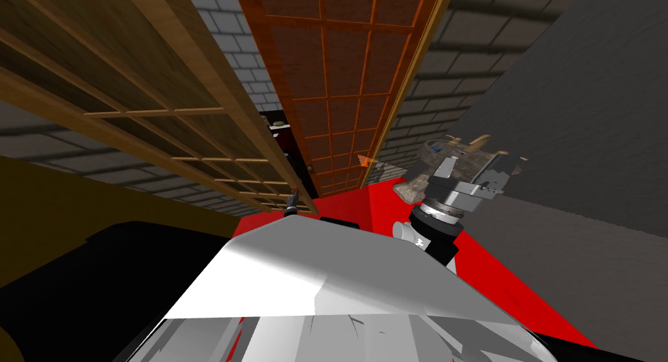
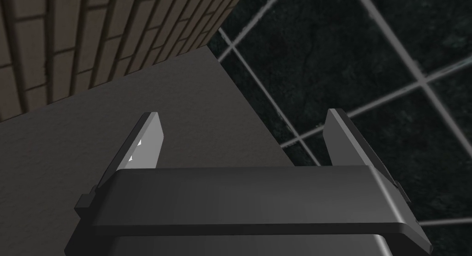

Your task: Pull the door open

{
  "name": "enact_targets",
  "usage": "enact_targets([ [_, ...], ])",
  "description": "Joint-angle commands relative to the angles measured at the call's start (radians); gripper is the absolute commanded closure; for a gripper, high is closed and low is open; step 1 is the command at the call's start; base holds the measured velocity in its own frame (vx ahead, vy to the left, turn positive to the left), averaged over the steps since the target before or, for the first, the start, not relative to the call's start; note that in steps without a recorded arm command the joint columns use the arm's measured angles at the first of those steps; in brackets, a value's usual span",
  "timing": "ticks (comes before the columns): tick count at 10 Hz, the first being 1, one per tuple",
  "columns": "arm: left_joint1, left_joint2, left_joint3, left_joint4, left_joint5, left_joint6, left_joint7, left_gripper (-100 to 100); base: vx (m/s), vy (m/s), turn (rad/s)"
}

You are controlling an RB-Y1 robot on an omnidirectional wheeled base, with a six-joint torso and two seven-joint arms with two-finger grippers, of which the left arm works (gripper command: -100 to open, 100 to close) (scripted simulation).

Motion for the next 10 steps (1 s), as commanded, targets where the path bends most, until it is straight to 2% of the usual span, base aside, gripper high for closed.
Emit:
enact_targets([
  [1,0.008,0.014,0.009,-0.002,0.012,0.011,0.050,100,-0.033,0.011,-0.043],
  [7,0.002,0.022,-0.010,-0.001,0.030,0.010,0.194,100,-0.037,0.019,-0.049],
  [10,0.000,0.024,-0.015,-0.001,0.035,0.010,0.244,100,-0.028,0.010,-0.042],
])
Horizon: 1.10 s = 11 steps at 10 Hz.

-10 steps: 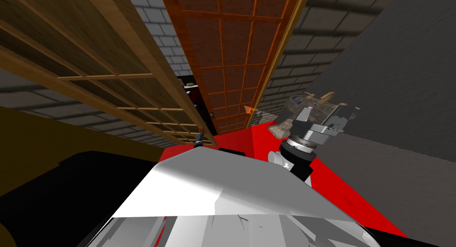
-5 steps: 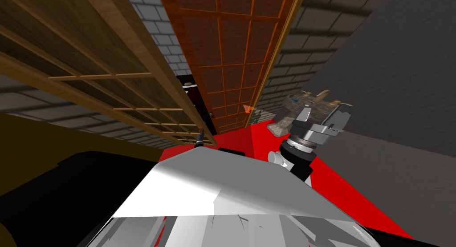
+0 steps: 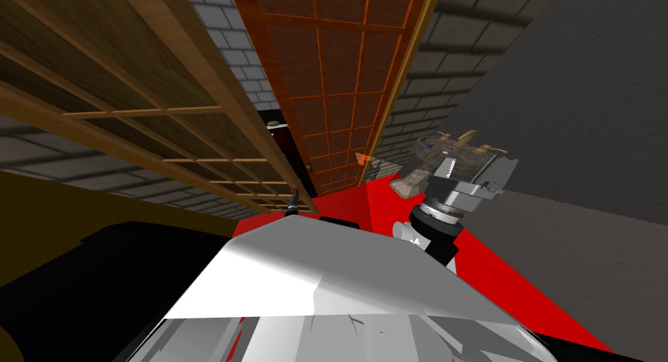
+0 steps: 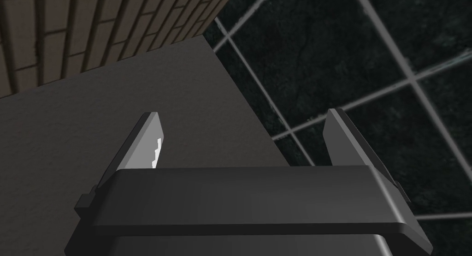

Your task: Pull the door open

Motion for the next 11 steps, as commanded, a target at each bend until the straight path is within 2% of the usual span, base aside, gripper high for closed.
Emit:
enact_targets([
  [1,0.024,0.012,0.015,-0.029,0.009,0.009,0.016,100,-0.012,0.014,-0.002],
  [3,0.024,0.012,0.015,-0.029,0.009,0.009,0.016,100,-0.003,0.002,0.001],
  [4,0.023,0.014,0.010,-0.029,0.014,0.008,0.057,100,-0.024,0.000,-0.037],
  [6,0.023,0.014,0.010,-0.015,0.014,0.008,0.057,100,-0.022,0.002,-0.019],
  [7,0.023,0.014,0.010,-0.029,0.014,0.008,0.057,100,0.000,0.000,0.000],
  [8,0.021,0.017,0.005,-0.028,0.019,0.008,0.097,100,-0.015,0.001,-0.046],
  [11,0.018,0.021,-0.006,-0.028,0.029,0.007,0.172,100,-0.047,0.018,-0.066],
])
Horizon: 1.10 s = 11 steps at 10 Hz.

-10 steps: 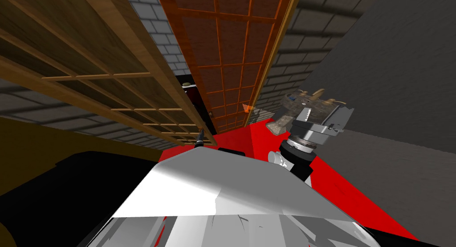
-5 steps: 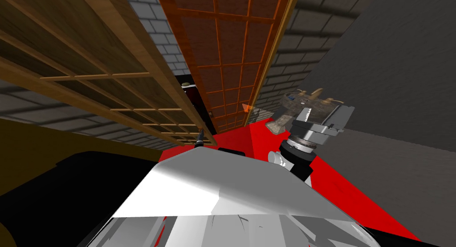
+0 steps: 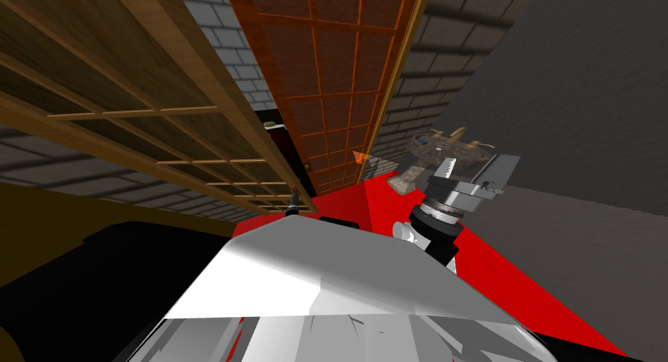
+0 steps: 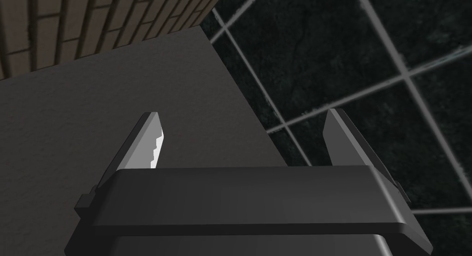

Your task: Pull the door open

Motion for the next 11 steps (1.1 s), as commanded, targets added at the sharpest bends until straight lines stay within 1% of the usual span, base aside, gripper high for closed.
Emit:
enact_targets([
  [1,0.009,0.021,0.019,0.000,0.014,0.002,0.031,100,-0.042,0.015,-0.014],
  [2,0.009,0.021,0.019,0.000,0.014,0.002,0.031,100,-0.005,0.002,-0.010],
  [3,0.007,0.023,0.014,0.001,0.019,0.001,0.072,100,-0.022,0.022,-0.051],
  [4,0.005,0.026,0.008,0.001,0.025,0.001,0.095,100,-0.070,0.027,-0.103],
  [5,0.005,0.026,0.008,0.001,0.025,0.001,0.114,100,-0.046,0.012,-0.067],
  [8,0.005,0.026,0.008,0.001,0.025,0.001,0.114,100,-0.005,-0.001,0.009],
  [9,0.003,0.028,0.002,0.002,0.031,0.001,0.155,100,-0.029,-0.002,-0.057],
  [10,0.001,0.030,-0.004,0.002,0.036,0.001,0.182,100,-0.054,0.030,-0.092],
  [11,0.001,0.030,-0.004,0.002,0.036,0.001,0.196,100,-0.052,0.022,-0.048],
])
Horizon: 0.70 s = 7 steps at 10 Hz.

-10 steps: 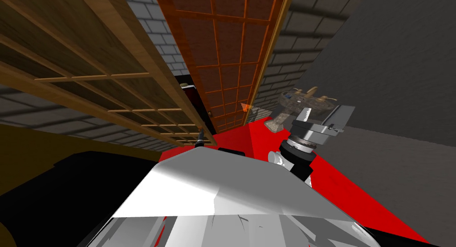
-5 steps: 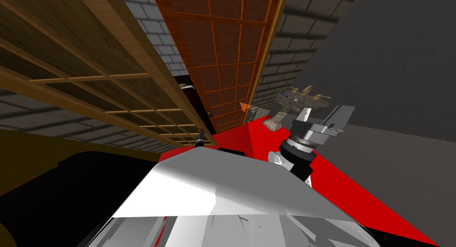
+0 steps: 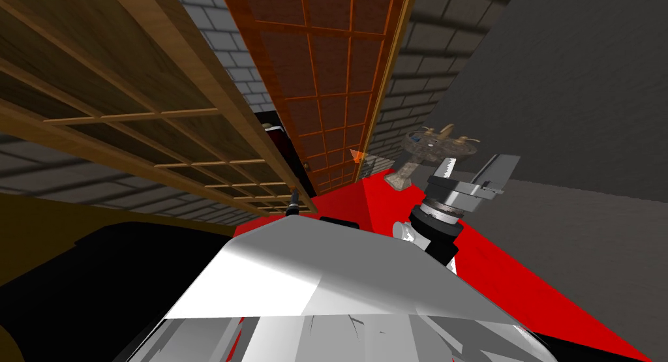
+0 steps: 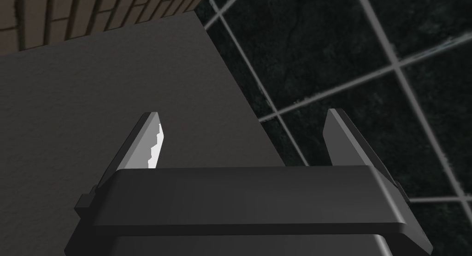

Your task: Pull the door open

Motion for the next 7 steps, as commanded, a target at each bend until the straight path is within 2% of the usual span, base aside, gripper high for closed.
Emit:
enact_targets([
  [1,0.036,0.011,0.021,-0.043,0.011,0.024,0.012,100,-0.018,0.004,0.002],
  [2,0.034,0.013,0.015,-0.043,0.017,0.023,0.054,100,-0.016,0.013,-0.061],
  [4,0.032,0.016,0.009,-0.043,0.023,0.023,0.096,100,-0.051,0.022,-0.061],
  [7,0.032,0.016,0.009,-0.043,0.023,0.023,0.096,100,-0.007,0.003,0.008],
])
